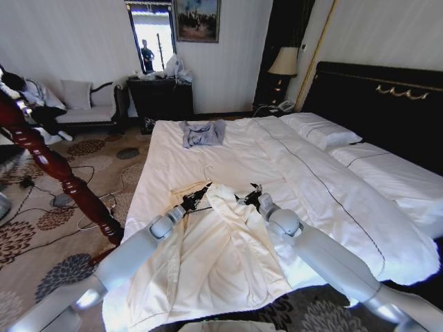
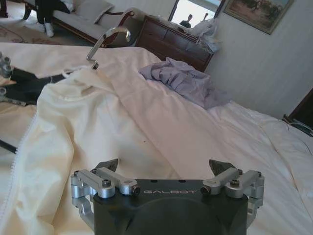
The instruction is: Pick up the clothes from the bed and hang them on the clothes hanger.
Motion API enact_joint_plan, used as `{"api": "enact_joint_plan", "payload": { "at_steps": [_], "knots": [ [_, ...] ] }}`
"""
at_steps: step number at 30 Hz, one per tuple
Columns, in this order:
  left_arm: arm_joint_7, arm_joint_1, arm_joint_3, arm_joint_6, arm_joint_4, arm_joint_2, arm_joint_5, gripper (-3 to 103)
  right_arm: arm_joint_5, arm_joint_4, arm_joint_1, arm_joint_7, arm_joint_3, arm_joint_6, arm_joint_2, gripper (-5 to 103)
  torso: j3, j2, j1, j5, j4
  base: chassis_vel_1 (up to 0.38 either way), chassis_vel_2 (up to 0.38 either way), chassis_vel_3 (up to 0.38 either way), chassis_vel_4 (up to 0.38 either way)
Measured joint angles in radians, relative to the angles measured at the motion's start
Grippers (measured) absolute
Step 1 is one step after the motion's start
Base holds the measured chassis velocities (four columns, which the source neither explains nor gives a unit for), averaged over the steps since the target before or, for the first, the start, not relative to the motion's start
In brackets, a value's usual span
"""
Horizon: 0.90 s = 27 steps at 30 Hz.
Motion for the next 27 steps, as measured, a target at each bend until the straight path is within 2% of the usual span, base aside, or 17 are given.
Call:
{"api": "enact_joint_plan", "payload": {
  "at_steps": [8, 12, 14, 15, 16, 18, 21, 27],
  "knots": [
    [0.005, 0.007, 0.000, -0.003, -0.020, 0.013, -0.002, 22, -0.006, -0.049, 0.055, -0.001, -0.053, 0.000, 0.011, 102, 0.000, 0.000, 0.000, 0.0000, 0.0002, 0.000, 0.000, 0.000, 0.000],
    [0.006, 0.014, 0.004, -0.003, -0.028, 0.017, 0.000, 22, -0.006, -0.069, 0.084, 0.001, -0.092, 0.002, 0.017, 83, 0.000, 0.000, 0.000, 0.0000, 0.0002, 0.000, 0.000, 0.000, 0.000],
    [0.006, 0.015, 0.005, -0.003, -0.030, 0.017, 0.001, 22, -0.006, -0.071, 0.089, 0.002, -0.099, 0.002, 0.018, 83, 0.000, 0.000, 0.000, -0.0001, 0.0003, 0.000, 0.000, 0.000, 0.000],
    [0.006, 0.016, 0.005, -0.003, -0.031, 0.015, 0.003, 22, -0.007, -0.073, 0.094, 0.003, -0.105, 0.002, 0.019, 72, 0.000, 0.000, 0.000, -0.0001, 0.0002, 0.000, 0.000, 0.000, 0.000],
    [0.006, 0.017, 0.006, -0.003, -0.031, 0.015, 0.004, 22, -0.007, -0.075, 0.095, 0.003, -0.108, 0.003, 0.021, 66, 0.000, 0.000, 0.000, -0.0001, 0.0002, 0.000, 0.000, 0.000, 0.000],
    [0.006, 0.017, 0.006, -0.003, -0.031, 0.014, 0.004, 22, -0.008, -0.077, 0.096, 0.003, -0.110, 0.003, 0.022, 66, 0.000, 0.000, 0.000, -0.0001, 0.0001, 0.000, 0.000, 0.000, 0.000],
    [0.005, 0.017, 0.007, -0.003, -0.031, 0.014, 0.006, 22, -0.014, -0.082, 0.099, 0.003, -0.118, 0.006, 0.024, 50, 0.000, 0.000, 0.000, -0.0001, 0.0002, 0.000, 0.000, 0.000, 0.000],
    [0.002, 0.018, 0.007, -0.004, -0.032, 0.016, 0.009, 22, -0.028, -0.089, 0.100, 0.002, -0.123, 0.010, 0.028, 37, 0.000, 0.000, 0.000, -0.0001, 0.0001, 0.000, 0.000, 0.000, 0.000]
  ]
}}
